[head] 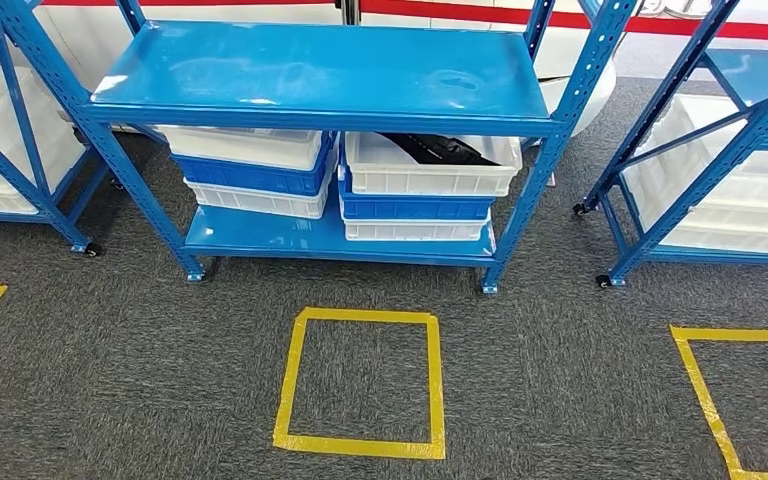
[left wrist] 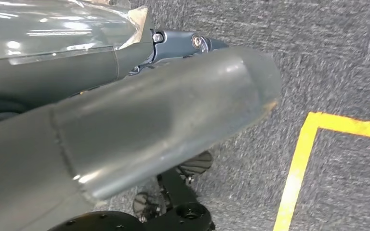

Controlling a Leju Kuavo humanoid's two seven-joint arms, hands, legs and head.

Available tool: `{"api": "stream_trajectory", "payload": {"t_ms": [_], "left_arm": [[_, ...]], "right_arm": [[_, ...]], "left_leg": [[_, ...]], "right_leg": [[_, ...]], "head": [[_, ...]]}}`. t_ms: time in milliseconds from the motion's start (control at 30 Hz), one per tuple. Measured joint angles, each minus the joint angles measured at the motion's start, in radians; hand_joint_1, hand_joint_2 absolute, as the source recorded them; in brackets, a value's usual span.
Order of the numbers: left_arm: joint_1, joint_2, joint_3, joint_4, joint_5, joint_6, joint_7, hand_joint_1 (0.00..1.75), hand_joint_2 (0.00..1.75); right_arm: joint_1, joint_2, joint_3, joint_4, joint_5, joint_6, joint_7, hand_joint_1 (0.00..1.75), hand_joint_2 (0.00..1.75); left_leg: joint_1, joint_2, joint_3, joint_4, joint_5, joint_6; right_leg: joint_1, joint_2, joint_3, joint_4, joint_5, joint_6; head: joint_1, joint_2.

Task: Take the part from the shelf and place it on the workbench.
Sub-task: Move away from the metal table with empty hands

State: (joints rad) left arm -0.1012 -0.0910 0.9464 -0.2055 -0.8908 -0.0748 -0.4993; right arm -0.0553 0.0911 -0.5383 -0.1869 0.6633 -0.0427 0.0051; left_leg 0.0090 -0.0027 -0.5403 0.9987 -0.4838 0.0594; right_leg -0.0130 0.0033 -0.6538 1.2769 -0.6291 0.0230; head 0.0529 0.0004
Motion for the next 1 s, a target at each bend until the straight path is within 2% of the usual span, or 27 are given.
{"api": "stream_trajectory", "payload": {"t_ms": [33,67,100,133,167,200,233,300,367,400,467,500,533,567,633,667,700,767,833,867,900,933,1000], "left_arm": [[0.001,0.000,0.000,0.000,0.000,0.000,0.000,0.00,0.00],[0.001,-0.001,0.000,0.000,-0.002,0.000,0.000,0.00,0.00],[0.002,-0.002,0.000,0.000,-0.004,0.000,0.000,0.00,0.00],[0.002,-0.003,0.000,0.000,-0.006,0.000,0.000,0.00,0.00],[0.001,-0.003,0.000,0.000,-0.008,0.000,0.000,0.00,0.00],[0.000,-0.004,0.000,0.000,-0.009,0.000,0.000,0.00,0.00],[-0.001,-0.003,0.000,0.000,-0.009,0.000,0.000,0.00,0.00],[-0.003,-0.003,0.000,0.000,-0.010,0.000,0.000,0.00,0.00],[-0.004,-0.004,0.000,0.000,-0.010,-0.001,-0.001,0.00,0.00],[-0.004,-0.004,0.000,0.000,-0.010,-0.001,-0.001,0.00,0.00],[-0.004,-0.004,0.000,0.000,-0.011,-0.001,-0.002,0.00,0.00],[-0.003,-0.004,0.000,0.000,-0.011,-0.001,-0.002,0.00,0.00],[-0.001,-0.004,0.000,0.000,-0.011,-0.001,-0.002,0.00,0.00],[0.000,-0.004,0.000,0.000,-0.011,-0.001,-0.002,0.00,0.00],[0.001,-0.003,0.000,0.000,-0.011,-0.001,-0.002,0.00,0.00],[0.000,-0.002,0.000,0.000,-0.011,-0.001,-0.002,0.00,0.00],[-0.001,-0.002,0.000,0.000,-0.012,-0.001,-0.002,0.00,0.00],[-0.002,-0.001,0.000,0.000,-0.014,-0.002,-0.003,0.00,0.00],[-0.002,-0.002,0.000,0.000,-0.015,-0.002,-0.004,0.00,0.00],[-0.002,-0.003,0.000,0.000,-0.015,-0.003,-0.004,0.00,0.00],[-0.002,-0.003,0.000,0.000,-0.015,-0.004,-0.005,0.00,0.00],[-0.003,-0.003,0.000,0.000,-0.015,-0.005,-0.005,0.00,0.00],[-0.004,-0.004,0.000,0.000,-0.015,-0.006,-0.005,0.00,0.00]], "right_arm": [[0.002,-0.001,0.000,0.000,0.000,0.000,0.000,0.00,0.00],[0.003,-0.001,0.000,0.000,0.000,0.000,0.000,0.00,0.00],[0.004,-0.002,0.000,0.000,0.000,0.000,0.000,0.00,0.00],[0.004,-0.003,0.000,0.000,0.000,0.000,0.000,0.00,0.00],[0.004,-0.003,0.000,0.000,0.001,0.000,0.001,0.00,0.00],[0.002,-0.002,0.000,0.000,0.001,0.000,0.001,0.00,0.00],[0.002,-0.002,0.000,0.000,0.002,0.000,0.002,0.00,0.00],[0.000,-0.002,0.000,0.000,0.003,-0.001,0.003,0.00,0.00],[0.000,-0.002,-0.001,0.000,0.004,-0.002,0.005,0.00,0.00],[0.000,-0.002,-0.001,0.000,0.006,-0.003,0.005,0.00,0.00],[-0.001,-0.001,-0.001,0.000,0.009,-0.003,0.005,0.00,0.00],[-0.001,-0.001,-0.001,0.000,0.009,-0.003,0.006,0.00,0.00],[0.001,-0.001,-0.001,0.000,0.010,-0.003,0.007,0.00,0.00],[0.002,-0.001,-0.001,0.000,0.010,-0.003,0.008,0.00,0.00],[0.005,0.000,-0.001,0.000,0.011,-0.004,0.010,0.00,0.00],[0.004,0.001,-0.001,0.000,0.011,-0.005,0.011,0.00,0.00],[0.003,0.002,-0.001,0.000,0.011,-0.007,0.012,0.00,0.00],[0.000,0.004,-0.001,0.001,0.011,-0.010,0.014,0.00,0.00],[-0.001,0.004,-0.001,0.000,0.013,-0.012,0.015,0.00,0.00],[-0.002,0.004,-0.001,0.000,0.015,-0.012,0.015,0.00,0.00],[-0.002,0.004,-0.001,0.000,0.016,-0.013,0.015,0.00,0.00],[-0.002,0.005,-0.001,0.000,0.017,-0.013,0.015,0.00,0.00],[-0.001,0.005,-0.002,0.000,0.018,-0.013,0.015,0.00,0.00]], "left_leg": [[0.000,-0.002,0.009,0.000,-0.007,0.000],[0.000,-0.004,0.019,0.000,-0.015,-0.002],[0.001,-0.006,0.032,0.000,-0.024,-0.005],[0.000,-0.007,0.042,0.000,-0.034,-0.010],[-0.001,-0.007,0.051,0.001,-0.045,-0.016],[-0.003,-0.007,0.056,0.001,-0.055,-0.022],[-0.004,-0.007,0.059,0.000,-0.063,-0.027],[-0.001,-0.006,0.065,-0.002,-0.072,-0.037],[0.003,-0.004,0.055,0.034,-0.095,-0.047],[0.005,-0.003,0.035,0.078,-0.116,-0.052],[0.005,-0.001,-0.051,0.223,-0.169,-0.059],[0.005,-0.001,-0.094,0.281,-0.178,-0.061],[0.005,-0.001,-0.128,0.312,-0.168,-0.061],[0.005,-0.001,-0.138,0.297,-0.134,-0.059],[0.005,0.000,-0.111,0.175,-0.032,-0.049],[0.002,0.000,-0.090,0.113,0.002,-0.044],[-0.002,0.000,-0.074,0.071,0.021,-0.039],[-0.009,0.000,-0.063,0.048,0.016,-0.031],[-0.008,-0.001,-0.051,0.036,0.016,-0.021],[-0.006,-0.001,-0.042,0.028,0.017,-0.015],[-0.003,-0.001,-0.033,0.020,0.018,-0.009],[-0.002,0.001,-0.027,0.016,0.016,-0.004],[-0.003,0.000,-0.018,0.015,0.008,0.003]], "right_leg": [[0.000,0.000,-0.020,0.014,0.010,0.007],[-0.001,0.000,-0.019,-0.014,0.039,0.018],[-0.003,-0.001,0.000,-0.078,0.081,0.029],[-0.005,-0.003,0.025,-0.148,0.121,0.035],[-0.005,-0.004,0.050,-0.207,0.149,0.035],[-0.006,-0.004,0.067,-0.243,0.163,0.028],[-0.004,-0.004,0.074,-0.253,0.163,0.017],[-0.004,-0.001,0.081,-0.257,0.157,-0.002],[-0.009,0.000,0.092,-0.260,0.151,-0.017],[-0.012,0.000,0.098,-0.262,0.147,-0.024],[-0.010,0.000,0.109,-0.262,0.136,-0.035],[-0.010,0.000,0.115,-0.262,0.130,-0.037],[-0.009,0.001,0.123,-0.262,0.123,-0.038],[-0.009,0.002,0.133,-0.262,0.116,-0.036],[-0.009,0.005,0.153,-0.263,0.100,-0.032],[-0.006,0.006,0.159,-0.263,0.092,-0.027],[-0.004,0.007,0.162,-0.264,0.085,-0.022],[0.001,0.008,0.164,-0.270,0.078,-0.011],[0.002,0.005,0.170,-0.271,0.071,0.000],[0.003,0.004,0.165,-0.253,0.061,0.002],[0.004,0.003,0.146,-0.213,0.044,0.001],[0.003,0.003,0.112,-0.150,0.021,-0.002],[0.003,0.003,0.022,-0.012,-0.017,-0.003]], "head": [[0.000,0.000],[0.000,0.000],[0.000,0.000],[0.000,0.000],[0.000,0.000],[-0.001,0.000],[-0.003,0.000],[-0.004,0.000],[-0.005,0.000],[-0.006,0.000],[-0.007,0.000],[-0.007,0.000],[-0.007,0.000],[-0.007,0.000],[-0.007,0.000],[-0.007,0.000],[-0.007,0.000],[-0.007,0.000],[-0.007,0.000],[-0.006,0.000],[-0.004,0.000],[-0.003,0.000],[-0.002,0.000]]}}
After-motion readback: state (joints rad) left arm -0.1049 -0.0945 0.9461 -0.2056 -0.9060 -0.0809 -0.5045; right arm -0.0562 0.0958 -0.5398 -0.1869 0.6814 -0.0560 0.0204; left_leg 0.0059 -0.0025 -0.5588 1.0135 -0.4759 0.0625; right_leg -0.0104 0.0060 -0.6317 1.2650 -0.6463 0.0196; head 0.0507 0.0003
